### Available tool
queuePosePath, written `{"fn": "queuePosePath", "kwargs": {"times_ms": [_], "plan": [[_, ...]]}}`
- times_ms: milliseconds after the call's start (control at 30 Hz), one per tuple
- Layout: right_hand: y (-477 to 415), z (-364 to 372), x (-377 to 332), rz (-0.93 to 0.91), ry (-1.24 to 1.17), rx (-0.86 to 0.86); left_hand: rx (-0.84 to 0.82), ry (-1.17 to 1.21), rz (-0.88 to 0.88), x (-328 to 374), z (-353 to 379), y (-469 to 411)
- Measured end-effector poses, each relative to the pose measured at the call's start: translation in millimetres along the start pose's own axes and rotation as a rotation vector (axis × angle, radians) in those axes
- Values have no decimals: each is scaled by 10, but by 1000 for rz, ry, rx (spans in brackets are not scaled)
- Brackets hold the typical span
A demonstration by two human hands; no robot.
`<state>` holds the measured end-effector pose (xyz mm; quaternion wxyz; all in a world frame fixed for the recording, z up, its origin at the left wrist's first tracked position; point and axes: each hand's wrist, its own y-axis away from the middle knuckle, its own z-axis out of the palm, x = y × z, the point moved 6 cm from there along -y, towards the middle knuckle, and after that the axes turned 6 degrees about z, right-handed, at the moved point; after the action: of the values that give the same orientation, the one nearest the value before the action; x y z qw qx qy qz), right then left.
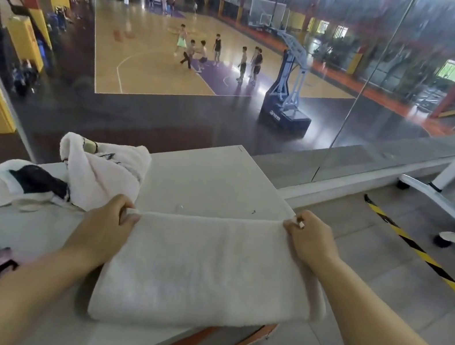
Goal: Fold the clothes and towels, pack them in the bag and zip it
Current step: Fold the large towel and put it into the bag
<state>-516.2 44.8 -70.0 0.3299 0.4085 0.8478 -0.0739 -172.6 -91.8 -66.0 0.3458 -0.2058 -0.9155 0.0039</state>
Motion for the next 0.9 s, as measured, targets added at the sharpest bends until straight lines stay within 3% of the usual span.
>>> {"fn": "queuePosePath", "kwargs": {"times_ms": [100, 233, 300, 400, 433, 500, 667, 767, 900], "plan": [[25, 19, -24, -2, 74, 3, 27, -222, 44, 125, -44, 4], [258, -52, -165, -138, 315, 204, 188, -540, 382, 416, -46, 66], [507, -65, -284, -238, 331, 251, 116, -500, 539, 529, 45, 69], [897, 133, -365, -304, 426, 23, -178, -462, 764, 591, 280, 86], [1014, 222, -376, -312, 483, -66, -272, -468, 781, 557, 346, 95], [1175, 346, -431, -350, 599, -143, -391, -434, 654, 454, 379, 94], [1084, 542, -538, -299, 692, -259, -388, -519, 598, 360, 306, 197], [889, 755, -587, -373, 758, -371, -431, -560, 550, 293, 247, 281], [582, 781, -638, -393, 729, -296, -495, -486, 508, 223, 217, 417]]}}
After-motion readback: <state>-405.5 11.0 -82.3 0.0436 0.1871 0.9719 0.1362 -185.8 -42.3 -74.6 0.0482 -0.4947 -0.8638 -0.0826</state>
